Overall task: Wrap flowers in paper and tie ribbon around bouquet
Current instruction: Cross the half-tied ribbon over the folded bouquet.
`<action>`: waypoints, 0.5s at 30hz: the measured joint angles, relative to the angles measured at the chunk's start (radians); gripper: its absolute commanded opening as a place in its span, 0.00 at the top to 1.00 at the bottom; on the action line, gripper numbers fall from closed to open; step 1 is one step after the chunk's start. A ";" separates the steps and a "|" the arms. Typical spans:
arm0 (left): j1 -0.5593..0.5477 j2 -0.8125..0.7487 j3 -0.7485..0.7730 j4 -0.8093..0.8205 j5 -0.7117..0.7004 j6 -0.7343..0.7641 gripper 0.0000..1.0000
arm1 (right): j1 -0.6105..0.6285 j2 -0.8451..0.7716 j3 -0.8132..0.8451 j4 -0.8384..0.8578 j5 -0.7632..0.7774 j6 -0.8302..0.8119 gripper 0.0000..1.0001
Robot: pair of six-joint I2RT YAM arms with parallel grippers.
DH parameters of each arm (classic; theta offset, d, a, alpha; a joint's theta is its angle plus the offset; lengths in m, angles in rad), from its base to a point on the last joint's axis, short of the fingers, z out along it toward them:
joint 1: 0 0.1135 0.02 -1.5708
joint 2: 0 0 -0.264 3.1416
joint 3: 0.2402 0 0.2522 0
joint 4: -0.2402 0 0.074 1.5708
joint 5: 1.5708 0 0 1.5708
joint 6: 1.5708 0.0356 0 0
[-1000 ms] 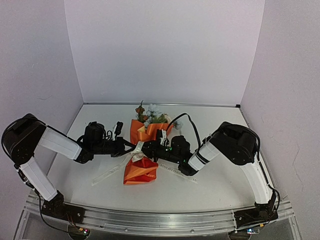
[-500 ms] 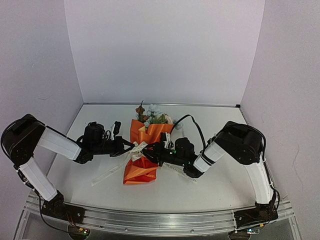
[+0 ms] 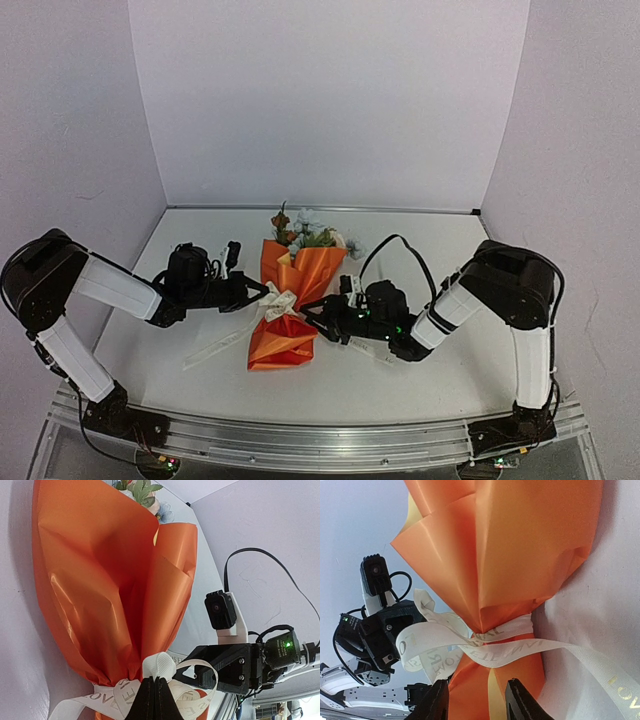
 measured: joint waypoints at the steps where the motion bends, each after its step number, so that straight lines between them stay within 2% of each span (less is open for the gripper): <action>1: -0.001 0.000 0.000 -0.002 0.000 0.000 1.00 | 0.000 -0.019 -0.005 -0.027 0.005 -0.012 0.57; 5: -0.004 0.000 0.002 -0.020 -0.001 0.001 1.00 | 0.012 -0.130 -0.006 -0.187 0.045 -0.090 0.53; 8: -0.005 -0.001 0.004 -0.039 -0.002 0.002 1.00 | 0.047 -0.225 0.034 -0.379 0.102 -0.178 0.50; 15: -0.005 -0.003 0.018 -0.071 -0.002 0.003 1.00 | 0.167 -0.271 0.224 -0.723 0.218 -0.292 0.49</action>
